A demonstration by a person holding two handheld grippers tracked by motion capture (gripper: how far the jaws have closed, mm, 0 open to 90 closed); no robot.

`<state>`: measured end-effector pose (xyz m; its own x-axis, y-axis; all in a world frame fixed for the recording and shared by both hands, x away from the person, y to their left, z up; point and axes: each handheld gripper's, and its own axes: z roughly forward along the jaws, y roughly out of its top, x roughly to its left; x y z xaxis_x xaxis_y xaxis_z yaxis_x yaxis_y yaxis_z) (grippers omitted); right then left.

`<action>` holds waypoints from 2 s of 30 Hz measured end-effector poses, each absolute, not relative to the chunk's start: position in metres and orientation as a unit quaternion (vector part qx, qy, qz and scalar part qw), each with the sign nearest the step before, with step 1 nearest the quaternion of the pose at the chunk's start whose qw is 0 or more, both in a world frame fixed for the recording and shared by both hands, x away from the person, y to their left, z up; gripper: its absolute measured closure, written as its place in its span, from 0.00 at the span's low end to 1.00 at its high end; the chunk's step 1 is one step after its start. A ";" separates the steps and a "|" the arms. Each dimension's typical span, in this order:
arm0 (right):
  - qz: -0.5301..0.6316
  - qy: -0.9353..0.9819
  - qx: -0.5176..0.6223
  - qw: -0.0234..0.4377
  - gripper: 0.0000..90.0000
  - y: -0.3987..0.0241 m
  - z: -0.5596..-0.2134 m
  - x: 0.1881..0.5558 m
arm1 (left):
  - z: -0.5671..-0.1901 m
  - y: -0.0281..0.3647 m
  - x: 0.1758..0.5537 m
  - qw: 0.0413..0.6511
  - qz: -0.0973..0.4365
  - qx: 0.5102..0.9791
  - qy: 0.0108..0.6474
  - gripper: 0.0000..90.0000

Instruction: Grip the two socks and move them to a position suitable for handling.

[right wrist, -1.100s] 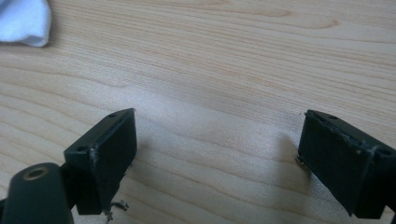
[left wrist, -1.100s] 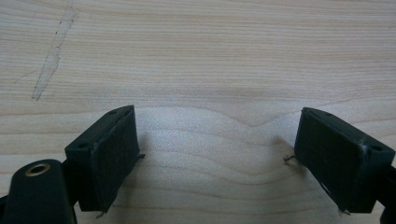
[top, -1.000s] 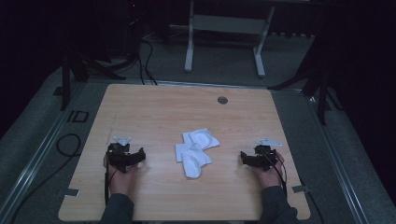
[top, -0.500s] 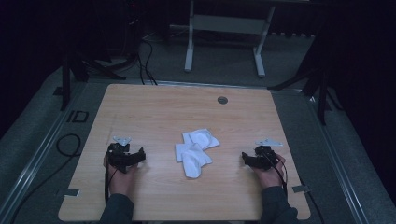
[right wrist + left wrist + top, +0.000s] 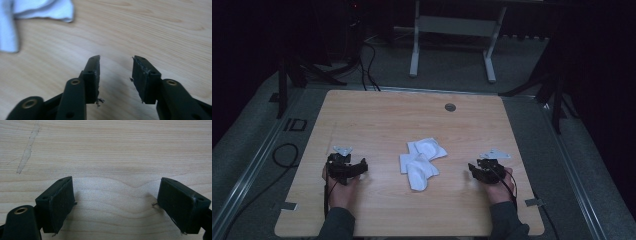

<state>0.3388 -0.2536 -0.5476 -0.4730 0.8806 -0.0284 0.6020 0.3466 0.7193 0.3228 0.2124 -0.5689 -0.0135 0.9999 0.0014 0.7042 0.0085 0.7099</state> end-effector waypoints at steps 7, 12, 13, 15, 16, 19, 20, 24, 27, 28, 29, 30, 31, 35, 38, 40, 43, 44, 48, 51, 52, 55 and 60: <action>0.332 0.821 0.416 0.206 0.72 -0.227 -0.537 0.325 | -0.569 0.212 0.323 0.270 0.274 0.649 0.657 0.15; 0.338 0.839 0.378 0.197 0.75 -0.204 -0.532 0.320 | -0.569 0.212 0.323 0.270 0.274 0.649 0.657 0.15; 0.338 0.843 0.372 0.194 0.75 -0.199 -0.532 0.319 | -0.569 0.212 0.323 0.269 0.274 0.649 0.657 0.15; 0.339 0.848 0.361 0.189 0.75 -0.189 -0.532 0.319 | -0.569 0.212 0.323 0.270 0.274 0.648 0.657 0.15; 0.339 0.851 0.353 0.188 0.77 -0.183 -0.531 0.320 | -0.569 0.212 0.323 0.270 0.274 0.649 0.657 0.15; 0.342 0.860 0.331 0.182 0.82 -0.165 -0.529 0.321 | -0.569 0.212 0.323 0.269 0.274 0.649 0.657 0.15; 0.343 0.863 0.326 0.179 0.85 -0.161 -0.529 0.322 | -0.569 0.212 0.323 0.270 0.274 0.648 0.657 0.15; 0.340 0.872 0.312 0.166 0.88 -0.142 -0.533 0.332 | -0.569 0.212 0.322 0.269 0.274 0.649 0.657 0.16; 0.336 0.874 0.318 0.149 0.89 -0.133 -0.541 0.340 | -0.569 0.212 0.322 0.269 0.275 0.648 0.657 0.16; 0.336 0.874 0.318 0.149 0.89 -0.133 -0.541 0.340 | -0.569 0.212 0.322 0.269 0.275 0.648 0.657 0.16; 0.330 0.877 0.318 0.142 0.89 -0.128 -0.547 0.344 | -0.569 0.212 0.322 0.269 0.275 0.648 0.657 0.16; 0.326 0.879 0.319 0.138 0.89 -0.127 -0.550 0.344 | -0.569 0.212 0.322 0.269 0.275 0.648 0.657 0.17; 0.328 0.880 0.316 0.135 0.89 -0.125 -0.552 0.343 | -0.569 0.212 0.322 0.269 0.275 0.648 0.657 0.17; 0.331 0.883 0.306 0.130 0.89 -0.122 -0.552 0.339 | -0.569 0.212 0.320 0.271 0.278 0.645 0.659 0.19; 0.334 0.887 0.291 0.129 0.88 -0.117 -0.553 0.332 | -0.568 0.212 0.318 0.273 0.283 0.639 0.661 0.26; 0.335 0.890 0.280 0.131 0.88 -0.113 -0.554 0.327 | -0.568 0.212 0.316 0.274 0.284 0.640 0.659 0.29; 0.340 0.894 0.265 0.126 0.88 -0.107 -0.555 0.322 | -0.567 0.210 0.314 0.279 0.284 0.642 0.655 0.38; 0.341 0.894 0.261 0.124 0.88 -0.105 -0.555 0.320 | -0.567 0.210 0.314 0.279 0.284 0.642 0.655 0.41; 0.348 0.897 0.248 0.116 0.89 -0.099 -0.556 0.317 | -0.565 0.208 0.311 0.282 0.275 0.658 0.642 0.53; 0.351 0.899 0.238 0.113 0.89 -0.095 -0.556 0.315 | -0.564 0.207 0.309 0.286 0.271 0.668 0.631 0.61; 0.351 0.899 0.236 0.112 0.89 -0.094 -0.556 0.314 | -0.564 0.207 0.309 0.286 0.268 0.672 0.628 0.64; 0.353 0.901 0.229 0.109 0.89 -0.092 -0.557 0.313 | -0.563 0.204 0.308 0.292 0.261 0.682 0.617 0.75; 0.355 0.901 0.224 0.106 0.89 -0.088 -0.557 0.311 | -0.562 0.199 0.308 0.304 0.240 0.706 0.593 0.94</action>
<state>0.3112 -0.0879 -0.5570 -0.8773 0.4788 -0.0328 0.3278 0.6479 0.6876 0.3082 0.1989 -0.5621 0.1807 0.9833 -0.0223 0.6918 -0.1109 0.7135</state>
